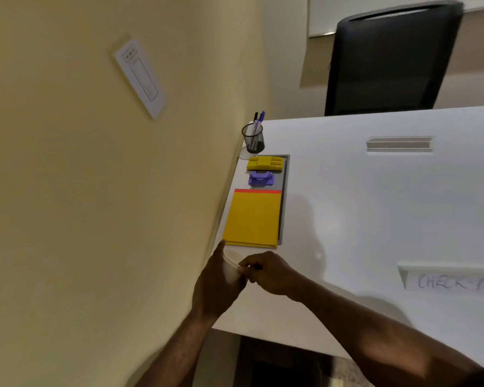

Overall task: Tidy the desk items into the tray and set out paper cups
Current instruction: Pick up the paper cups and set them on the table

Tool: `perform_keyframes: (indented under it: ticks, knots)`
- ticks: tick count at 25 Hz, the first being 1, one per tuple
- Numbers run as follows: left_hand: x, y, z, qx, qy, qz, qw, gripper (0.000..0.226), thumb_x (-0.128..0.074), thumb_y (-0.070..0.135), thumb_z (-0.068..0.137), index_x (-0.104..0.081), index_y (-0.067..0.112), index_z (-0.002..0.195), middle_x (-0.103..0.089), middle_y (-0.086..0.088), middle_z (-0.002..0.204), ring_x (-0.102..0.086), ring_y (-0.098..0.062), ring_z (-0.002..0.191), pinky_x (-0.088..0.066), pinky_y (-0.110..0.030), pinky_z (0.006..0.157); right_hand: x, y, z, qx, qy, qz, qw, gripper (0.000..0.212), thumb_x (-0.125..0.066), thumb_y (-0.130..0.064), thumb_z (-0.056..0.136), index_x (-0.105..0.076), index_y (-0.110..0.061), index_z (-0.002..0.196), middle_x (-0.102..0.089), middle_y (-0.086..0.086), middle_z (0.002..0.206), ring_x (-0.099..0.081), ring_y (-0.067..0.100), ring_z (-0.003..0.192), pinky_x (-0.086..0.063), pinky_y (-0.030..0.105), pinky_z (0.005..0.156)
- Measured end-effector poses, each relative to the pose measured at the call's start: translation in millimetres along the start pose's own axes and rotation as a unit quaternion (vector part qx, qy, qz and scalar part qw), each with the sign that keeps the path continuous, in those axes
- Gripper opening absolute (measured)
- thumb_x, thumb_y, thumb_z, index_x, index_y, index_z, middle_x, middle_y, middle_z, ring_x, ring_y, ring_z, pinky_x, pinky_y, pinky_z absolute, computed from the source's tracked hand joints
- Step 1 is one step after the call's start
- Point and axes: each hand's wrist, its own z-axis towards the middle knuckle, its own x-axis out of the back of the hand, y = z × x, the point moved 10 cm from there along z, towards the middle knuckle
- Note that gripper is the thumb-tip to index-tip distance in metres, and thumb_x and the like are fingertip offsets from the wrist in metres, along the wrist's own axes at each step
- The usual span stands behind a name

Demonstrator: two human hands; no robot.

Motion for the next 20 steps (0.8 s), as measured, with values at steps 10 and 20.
perform_keyframes:
  ticks: [10,20]
  knots:
    - [41,57,-108,-0.16,0.057,-0.021,0.985,0.095,-0.081,0.042,0.07,-0.035,0.012,0.148,-0.059,-0.009,0.136,-0.061,-0.028,0.117,-0.052,-0.035,0.094,-5,-39,-129,0.021,0.121,0.124,0.985,0.017,-0.06,-0.026,0.092,-0.074,-0.019,0.099,-0.07,-0.01,0.091,-0.06,-0.004,0.075,-0.042,0.012,0.063]
    - [18,161,-214,-0.19,-0.019,-0.129,0.973,0.087,-0.071,0.066,0.056,-0.034,0.046,0.132,-0.06,0.008,0.12,-0.058,-0.016,0.093,-0.048,-0.03,0.074,115,-42,-367,0.037,0.451,0.088,0.887,0.011,-0.062,-0.037,0.088,-0.071,-0.032,0.088,-0.071,-0.009,0.076,-0.063,0.007,0.067,-0.048,0.024,0.064]
